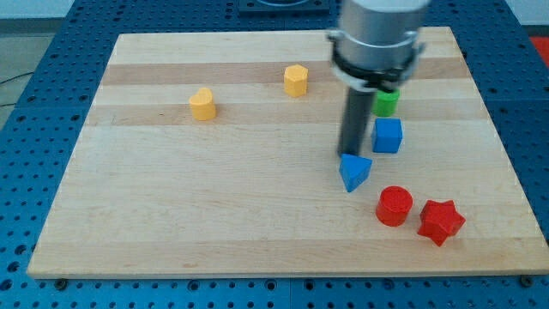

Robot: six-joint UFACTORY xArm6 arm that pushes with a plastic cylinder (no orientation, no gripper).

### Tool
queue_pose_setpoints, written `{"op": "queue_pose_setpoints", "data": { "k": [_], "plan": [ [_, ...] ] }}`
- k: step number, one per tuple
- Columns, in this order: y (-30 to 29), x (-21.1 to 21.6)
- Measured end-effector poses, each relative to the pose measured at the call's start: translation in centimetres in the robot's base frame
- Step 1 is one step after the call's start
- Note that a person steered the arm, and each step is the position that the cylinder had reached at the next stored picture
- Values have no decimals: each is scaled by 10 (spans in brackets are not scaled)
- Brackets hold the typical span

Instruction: Move the blue triangle below to the blue cube

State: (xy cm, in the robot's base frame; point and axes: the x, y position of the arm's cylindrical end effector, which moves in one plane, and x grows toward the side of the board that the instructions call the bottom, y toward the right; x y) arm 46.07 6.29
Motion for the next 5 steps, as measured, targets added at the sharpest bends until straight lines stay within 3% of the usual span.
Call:
{"op": "queue_pose_setpoints", "data": {
  "k": [1,2,3,5],
  "plan": [
    [-35,-1],
    [-10,37],
    [32,31],
    [46,24]
  ]
}}
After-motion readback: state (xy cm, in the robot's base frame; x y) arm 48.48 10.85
